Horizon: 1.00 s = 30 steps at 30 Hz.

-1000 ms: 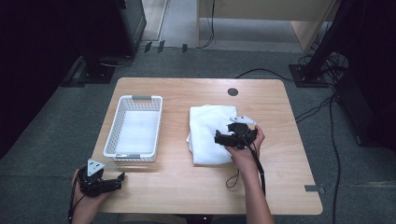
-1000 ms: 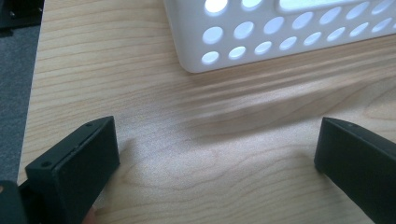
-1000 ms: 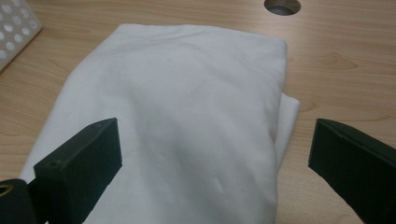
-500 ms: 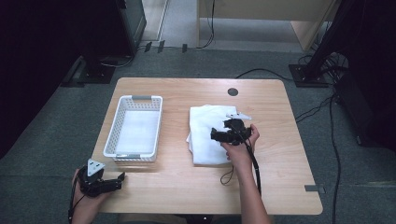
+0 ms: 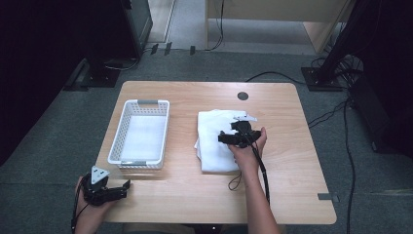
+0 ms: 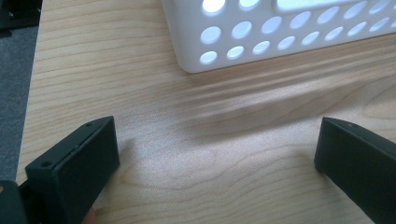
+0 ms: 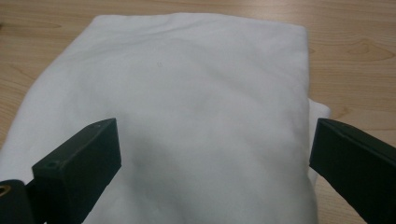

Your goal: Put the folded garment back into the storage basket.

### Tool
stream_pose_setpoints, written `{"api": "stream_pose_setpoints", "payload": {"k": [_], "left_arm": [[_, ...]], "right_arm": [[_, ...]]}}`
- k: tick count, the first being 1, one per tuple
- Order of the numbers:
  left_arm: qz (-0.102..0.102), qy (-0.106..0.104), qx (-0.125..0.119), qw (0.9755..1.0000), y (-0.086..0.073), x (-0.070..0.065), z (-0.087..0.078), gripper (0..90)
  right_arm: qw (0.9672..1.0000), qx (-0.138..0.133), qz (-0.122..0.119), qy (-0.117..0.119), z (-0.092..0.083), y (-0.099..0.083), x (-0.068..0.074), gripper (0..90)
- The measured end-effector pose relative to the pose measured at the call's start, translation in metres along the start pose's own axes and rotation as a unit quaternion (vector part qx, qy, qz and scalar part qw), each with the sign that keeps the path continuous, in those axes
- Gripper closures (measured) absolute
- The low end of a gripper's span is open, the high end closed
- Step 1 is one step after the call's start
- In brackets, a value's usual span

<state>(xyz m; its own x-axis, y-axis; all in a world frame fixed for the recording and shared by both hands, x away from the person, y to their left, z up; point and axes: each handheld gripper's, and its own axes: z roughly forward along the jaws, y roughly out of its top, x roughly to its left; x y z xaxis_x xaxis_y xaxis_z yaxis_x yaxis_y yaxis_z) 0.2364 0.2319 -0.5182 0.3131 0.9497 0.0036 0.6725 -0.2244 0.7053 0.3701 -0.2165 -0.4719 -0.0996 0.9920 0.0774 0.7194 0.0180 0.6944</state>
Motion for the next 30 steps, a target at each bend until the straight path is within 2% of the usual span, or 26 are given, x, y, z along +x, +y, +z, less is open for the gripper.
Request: {"api": "stream_pose_setpoints", "payload": {"k": [3,8,13,19,22,25,27,29,30], "left_arm": [[0.0,0.0,0.0,1.0,0.0,0.0,0.0,0.0],[0.001,0.0,0.0,1.0,0.0,0.0,0.0,0.0],[0.001,-0.001,0.0,1.0,0.0,0.0,0.0,0.0],[0.001,-0.001,0.0,1.0,0.0,0.0,0.0,0.0],[0.002,-0.001,0.001,1.0,0.0,0.0,0.0,0.0],[0.002,-0.001,0.001,1.0,0.0,0.0,0.0,0.0],[0.002,-0.001,0.001,1.0,0.0,0.0,0.0,0.0],[0.001,-0.001,0.0,1.0,0.0,0.0,0.0,0.0],[0.001,-0.001,0.0,1.0,0.0,0.0,0.0,0.0]], "right_arm": [[0.9999,0.011,-0.003,-0.001,0.007,0.0,0.001,0.5],[0.9996,0.02,-0.008,-0.017,0.016,-0.005,0.002,3.1],[0.9993,0.016,-0.01,-0.031,0.018,-0.007,0.003,0.0],[0.9995,0.006,-0.001,-0.031,0.021,-0.012,-0.002,0.0],[0.9997,0.005,0.007,-0.023,0.021,-0.014,-0.004,0.0],[0.9988,-0.019,-0.005,-0.046,0.016,-0.014,-0.003,0.0],[0.998,-0.024,0.004,-0.059,0.014,-0.013,-0.005,0.0],[0.9986,-0.012,0.02,-0.048,0.017,-0.013,-0.01,0.0],[0.9986,-0.012,0.02,-0.048,0.017,-0.013,-0.01,0.0]]}}
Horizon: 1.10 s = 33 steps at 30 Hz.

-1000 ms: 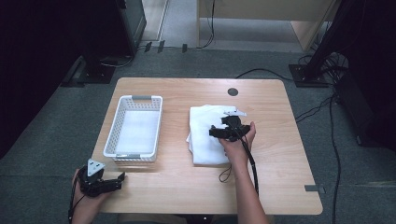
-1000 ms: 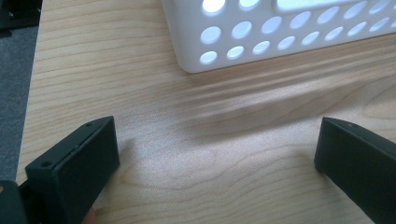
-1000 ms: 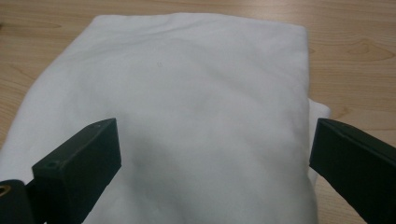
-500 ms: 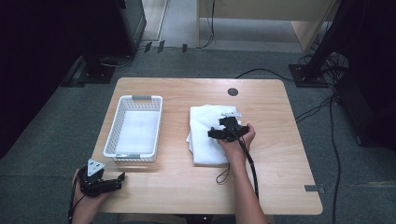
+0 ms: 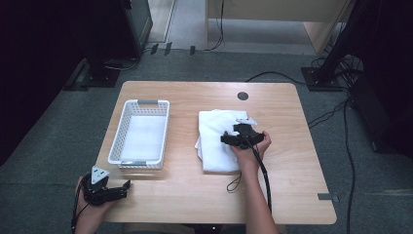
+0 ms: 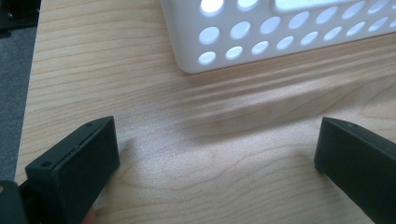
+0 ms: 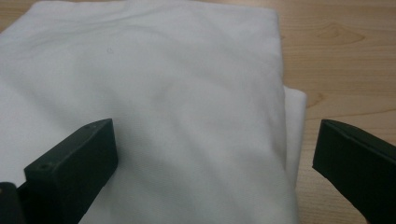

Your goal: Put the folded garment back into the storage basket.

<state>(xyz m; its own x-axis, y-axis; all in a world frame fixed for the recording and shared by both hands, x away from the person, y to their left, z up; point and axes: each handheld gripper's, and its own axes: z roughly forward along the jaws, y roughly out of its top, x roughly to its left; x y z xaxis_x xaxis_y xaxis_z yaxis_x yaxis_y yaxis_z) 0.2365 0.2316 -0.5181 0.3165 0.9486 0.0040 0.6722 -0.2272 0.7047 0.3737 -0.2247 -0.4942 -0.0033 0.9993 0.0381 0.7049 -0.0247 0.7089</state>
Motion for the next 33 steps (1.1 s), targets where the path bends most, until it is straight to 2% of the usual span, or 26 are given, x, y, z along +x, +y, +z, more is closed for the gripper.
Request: {"api": "stream_pose_setpoints", "payload": {"k": [3,6,8,10,14,17,19,23,25,28,31,33], "left_arm": [[0.0,0.0,0.0,1.0,0.0,0.0,0.0,0.0],[0.0,0.0,0.0,1.0,0.0,0.0,0.0,0.0],[0.0,0.0,0.0,1.0,0.0,0.0,0.0,0.0],[0.0,0.0,0.0,1.0,0.0,0.0,0.0,0.0],[0.0,0.0,0.0,1.0,0.0,0.0,0.0,0.0],[0.0,0.0,0.0,1.0,0.0,0.0,0.0,0.0],[0.001,-0.001,0.0,1.0,0.0,0.0,0.0,0.0],[0.001,-0.001,0.0,1.0,0.0,0.0,0.0,0.0],[0.001,-0.001,0.001,1.0,0.0,0.0,0.0,0.0],[0.001,-0.001,0.0,1.0,0.0,0.0,0.0,0.0],[0.001,-0.002,0.0,1.0,0.0,0.0,0.0,0.0],[0.001,-0.003,0.0,1.0,0.0,0.0,0.0,0.0]], "right_arm": [[0.9998,0.012,0.009,0.014,0.002,0.0,-0.003,0.0],[0.9987,0.027,0.017,0.039,0.006,-0.002,-0.007,0.0],[0.9963,0.039,0.03,0.07,0.01,-0.004,-0.013,0.0],[0.9925,0.052,0.046,0.101,0.012,-0.005,-0.018,0.0],[0.9899,0.059,0.025,0.127,0.012,-0.005,-0.02,0.0],[0.9877,0.076,0.011,0.136,0.008,-0.003,-0.02,0.0],[0.9876,0.079,0.009,0.136,0.007,-0.003,-0.019,0.0],[0.9882,0.087,-0.006,0.126,0.004,-0.003,-0.013,0.0],[0.9895,0.082,-0.013,0.118,0.001,-0.001,-0.014,0.0],[0.9925,0.07,-0.009,0.1,-0.003,0.002,-0.018,0.0],[0.9909,0.089,-0.008,0.101,0.0,0.0,-0.02,0.0],[0.989,0.097,0.006,0.112,0.003,0.0,-0.022,0.0]]}}
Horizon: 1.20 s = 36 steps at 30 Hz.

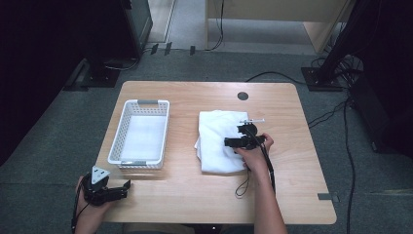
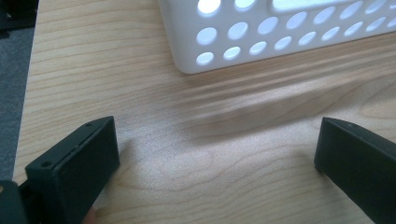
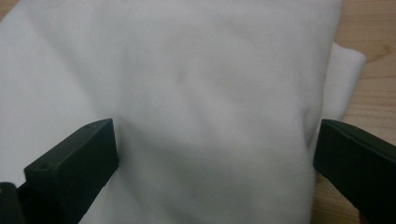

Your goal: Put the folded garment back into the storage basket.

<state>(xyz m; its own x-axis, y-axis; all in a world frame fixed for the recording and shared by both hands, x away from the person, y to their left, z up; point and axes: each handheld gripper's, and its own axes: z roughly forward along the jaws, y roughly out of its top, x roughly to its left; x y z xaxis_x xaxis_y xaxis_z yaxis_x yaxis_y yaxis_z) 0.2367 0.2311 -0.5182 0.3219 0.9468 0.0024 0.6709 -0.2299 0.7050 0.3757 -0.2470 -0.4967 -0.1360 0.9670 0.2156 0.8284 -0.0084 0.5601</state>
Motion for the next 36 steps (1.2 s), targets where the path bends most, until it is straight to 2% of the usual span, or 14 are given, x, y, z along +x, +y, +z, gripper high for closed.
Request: {"api": "stream_pose_setpoints", "payload": {"k": [5,12,15,18,20,22,23,27,29,33,36], "left_arm": [[0.001,-0.001,0.0,1.0,0.0,0.0,0.0,0.0],[0.002,-0.001,0.0,1.0,0.0,0.0,0.0,0.0],[0.002,-0.001,0.001,1.0,0.0,0.0,0.0,0.0],[0.002,-0.001,0.001,1.0,0.0,0.0,0.0,0.0],[0.002,-0.001,0.0,1.0,0.0,0.0,0.0,0.0],[0.002,-0.001,0.0,1.0,0.0,0.0,0.0,0.0],[0.001,-0.001,0.0,1.0,0.0,0.0,0.0,0.0],[0.001,-0.001,0.0,1.0,0.0,0.0,0.0,0.0],[0.001,-0.001,0.0,1.0,0.0,0.0,0.0,0.0],[0.001,-0.001,0.0,1.0,0.0,0.0,0.0,0.0],[0.002,-0.001,0.001,1.0,0.0,0.0,0.0,0.0]], "right_arm": [[0.9995,0.009,0.008,0.028,0.005,0.0,-0.002,0.0],[0.9984,0.014,-0.028,0.048,0.005,-0.001,0.003,0.0],[0.9982,0.011,-0.038,0.046,0.006,-0.003,0.005,0.0],[0.9978,-0.003,-0.051,0.042,0.007,-0.007,0.007,0.6],[0.9971,-0.017,-0.06,0.043,0.007,-0.01,0.008,5.6],[0.9965,-0.025,-0.066,0.046,0.007,-0.012,0.008,6.7],[0.9935,-0.062,-0.078,0.055,0.008,-0.02,0.007,13.1],[0.9887,-0.1,-0.085,0.072,0.007,-0.03,0.004,24.7],[0.9879,-0.103,-0.078,0.086,0.006,-0.032,0.004,33.1],[0.9889,-0.107,-0.069,0.077,0.005,-0.034,0.009,35.1],[0.9884,-0.117,-0.061,0.074,0.006,-0.037,0.014,42.2]]}}
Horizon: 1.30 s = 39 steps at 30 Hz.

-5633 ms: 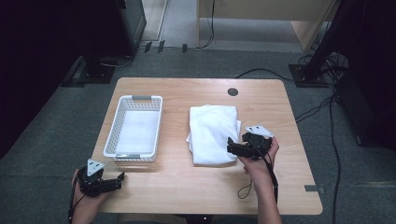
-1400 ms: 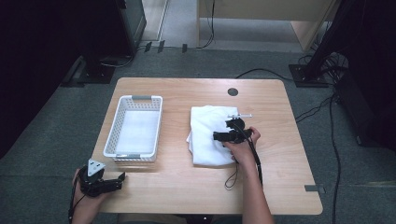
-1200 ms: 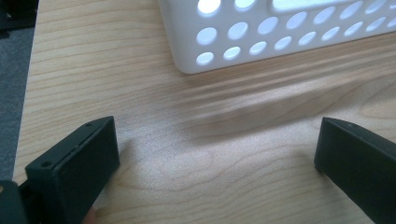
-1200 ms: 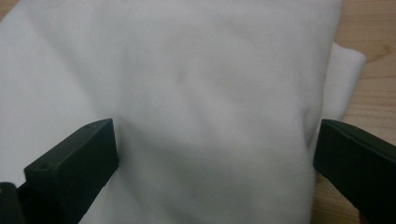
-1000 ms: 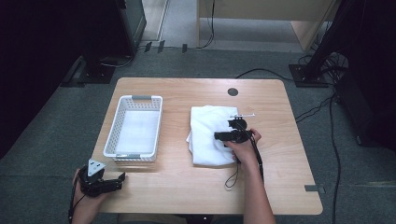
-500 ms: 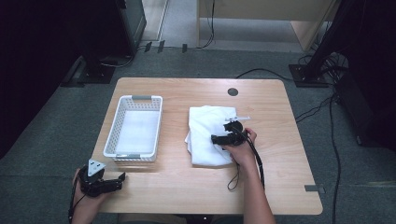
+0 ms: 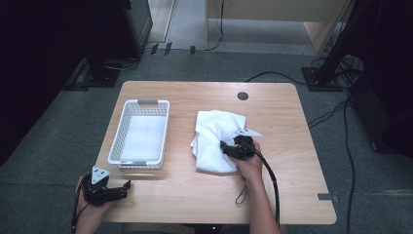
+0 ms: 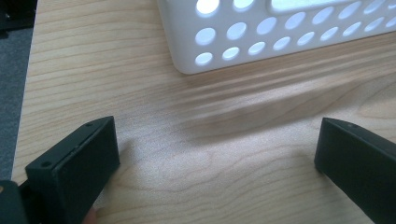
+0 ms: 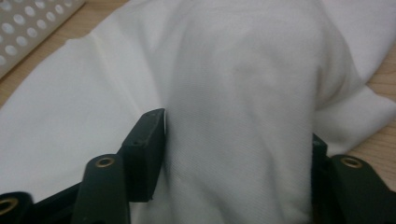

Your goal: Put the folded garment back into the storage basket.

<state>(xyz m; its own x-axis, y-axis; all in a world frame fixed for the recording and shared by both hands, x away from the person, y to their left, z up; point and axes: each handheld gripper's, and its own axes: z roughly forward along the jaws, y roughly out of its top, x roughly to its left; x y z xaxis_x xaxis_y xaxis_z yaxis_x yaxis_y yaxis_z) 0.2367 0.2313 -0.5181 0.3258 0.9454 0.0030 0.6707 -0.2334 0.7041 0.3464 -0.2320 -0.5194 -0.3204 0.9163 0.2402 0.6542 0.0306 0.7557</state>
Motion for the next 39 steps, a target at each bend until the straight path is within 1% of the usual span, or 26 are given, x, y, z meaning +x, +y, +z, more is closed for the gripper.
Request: {"api": "stream_pose_setpoints", "payload": {"k": [1,3,5,7,10,14,17,21,25,27,28,31,36,39], "left_arm": [[0.0,0.0,0.0,1.0,0.0,0.0,0.0,0.0],[-0.001,0.0,0.0,1.0,0.0,0.0,0.0,0.0],[0.0,0.0,0.0,1.0,0.0,0.0,0.0,0.0],[-0.002,0.001,0.0,1.0,0.0,0.001,0.0,0.0],[-0.002,0.002,0.0,1.0,0.0,0.0,0.0,0.0],[-0.003,0.003,0.0,1.0,0.0,0.0,0.0,0.0],[-0.003,0.003,0.0,1.0,0.0,0.0,0.0,0.0],[-0.002,0.003,0.0,1.0,0.0,0.001,0.0,0.0],[-0.002,0.003,0.0,1.0,0.0,0.001,0.0,0.0],[-0.002,0.003,0.0,1.0,0.0,0.001,0.0,0.0],[-0.002,0.003,0.0,1.0,0.0,0.001,0.0,0.0],[-0.002,0.003,0.0,1.0,0.0,0.001,0.0,0.0],[-0.002,0.004,0.0,1.0,0.0,0.001,0.0,0.0],[-0.002,0.003,0.0,1.0,0.0,0.001,0.0,0.0]], "right_arm": [[1.0,-0.004,0.001,0.002,-0.001,-0.001,0.001,44.6],[0.9999,-0.009,-0.006,0.0,-0.002,-0.003,0.003,46.1],[0.9999,-0.012,-0.004,-0.003,-0.002,-0.004,0.004,47.3],[0.9999,-0.012,0.002,-0.004,-0.003,-0.004,0.005,47.6],[0.9998,-0.01,0.019,-0.005,-0.003,-0.005,0.007,47.5],[0.9995,-0.016,0.024,-0.013,-0.004,-0.007,0.012,49.8],[0.9992,-0.028,0.015,-0.025,-0.007,-0.011,0.018,53.8],[0.9985,-0.038,0.021,-0.034,-0.009,-0.013,0.025,56.9],[0.9979,-0.039,0.042,-0.03,-0.01,-0.013,0.029,58.0],[0.9977,-0.042,0.046,-0.028,-0.012,-0.013,0.032,58.7],[0.9976,-0.044,0.046,-0.027,-0.013,-0.012,0.033,59.1],[0.9976,-0.055,0.033,-0.026,-0.018,-0.008,0.039,59.7],[0.9964,-0.074,0.039,-0.009,-0.029,0.002,0.045,60.2],[0.9964,-0.081,0.024,-0.007,-0.035,0.009,0.053,60.4]]}}
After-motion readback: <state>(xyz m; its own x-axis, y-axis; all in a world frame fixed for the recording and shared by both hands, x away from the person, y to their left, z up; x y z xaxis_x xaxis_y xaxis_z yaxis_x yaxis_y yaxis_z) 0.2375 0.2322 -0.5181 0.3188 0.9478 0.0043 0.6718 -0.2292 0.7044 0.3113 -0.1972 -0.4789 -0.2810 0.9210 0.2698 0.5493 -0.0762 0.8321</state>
